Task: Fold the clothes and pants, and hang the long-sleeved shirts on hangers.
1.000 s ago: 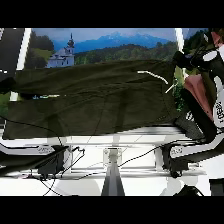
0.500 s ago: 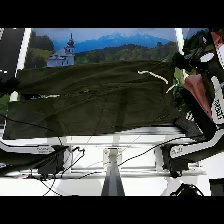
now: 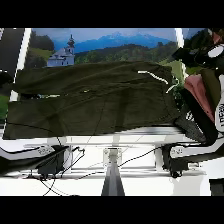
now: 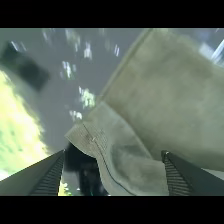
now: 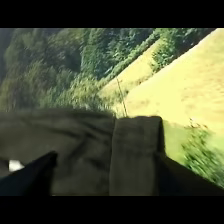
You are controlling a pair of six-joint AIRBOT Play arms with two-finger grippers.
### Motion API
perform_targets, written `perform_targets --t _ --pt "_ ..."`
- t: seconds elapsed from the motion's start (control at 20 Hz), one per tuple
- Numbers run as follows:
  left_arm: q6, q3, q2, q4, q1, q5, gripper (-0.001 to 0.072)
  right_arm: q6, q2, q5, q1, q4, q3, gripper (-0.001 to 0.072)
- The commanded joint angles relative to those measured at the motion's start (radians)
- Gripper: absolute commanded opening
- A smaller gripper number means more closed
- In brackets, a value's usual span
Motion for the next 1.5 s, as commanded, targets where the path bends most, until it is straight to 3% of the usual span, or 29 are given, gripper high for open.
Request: perform_targets --t 0.0,0.1,0.15,0.25,0.3,0.4,0.5,0.6,0.75,0.8,0.9,0.95,1.1,1.15,1.2,1.25,1.45 --pt "0.003 0.003 0.148 0.01 0.001 -0.041 0.0564 0.002 0.12 0.184 -0.001 -0.132 0.025 0.0413" --pt "-0.001 0.003 0.235 0.009 0.001 -0.055 0.0388 0.002 0.198 0.298 -0.001 -0.218 0.025 0.0177" --pt "-0.001 0.003 0.271 -0.009 0.001 -0.055 0.0306 0.002 0.229 0.364 -0.001 -0.26 0.025 0.0026" --pt "0.0 0.003 0.329 -0.079 0.0 -0.056 0.007 0.037 0.273 0.508 -0.001 -0.296 0.023 0.0032" --pt "0.0 0.003 0.35 -0.119 -0.001 -0.067 0.0024 0.036 0.288 0.575 -0.001 -0.309 0.013 0.0032" --pt "0.0 0.002 0.377 -0.144 -0.011 -0.099 0.0024 0.037 0.336 0.652 -0.001 -0.376 -0.055 0.0032" --pt "0.0 0.002 0.384 -0.144 -0.035 -0.12 0.0024 0.071 0.426 0.636 -0.013 -0.427 -0.204 0.0031" --pt "0.002 0.001 0.381 -0.14 -0.062 -0.134 0.0024 0.282 0.556 0.573 -0.056 -0.417 -0.419 0.0031" --pt "0.004 0.0 0.371 -0.056 -0.089 -0.141 0.0024 0.391 0.723 0.498 -0.082 -0.417 -0.686 0.0032" --pt "0.004 0.0 0.367 -0.029 -0.089 -0.156 0.0024 0.448 0.758 0.48 -0.083 -0.42 -0.74 0.0105" --pt "0.003 0.0 0.367 0.053 -0.086 -0.186 0.0023 0.571 0.795 0.447 -0.082 -0.415 -0.805 0.068" --pt "0.004 0.0 0.367 0.098 -0.086 -0.201 0.0024 0.608 0.797 0.446 -0.082 -0.415 -0.824 0.0708" --pt "0.004 -0.016 0.367 0.253 -0.086 -0.242 0.0024 0.613 0.788 0.371 -0.082 -0.405 -0.872 0.07" --pt "0.004 -0.03 0.367 0.288 -0.086 -0.264 0.0024 0.613 0.783 0.336 -0.082 -0.383 -0.886 0.0688" --pt "0.003 -0.053 0.367 0.303 -0.086 -0.286 0.0024 0.613 0.776 0.293 -0.082 -0.345 -0.902 0.0595" --pt "0.003 -0.082 0.367 0.302 -0.086 -0.311 0.0024 0.613 0.768 0.248 -0.082 -0.298 -0.921 0.056" --pt "0.004 -0.185 0.367 0.365 -0.084 -0.388 0.0021 0.634 0.724 0.123 -0.082 -0.206 -0.978 0.0566"
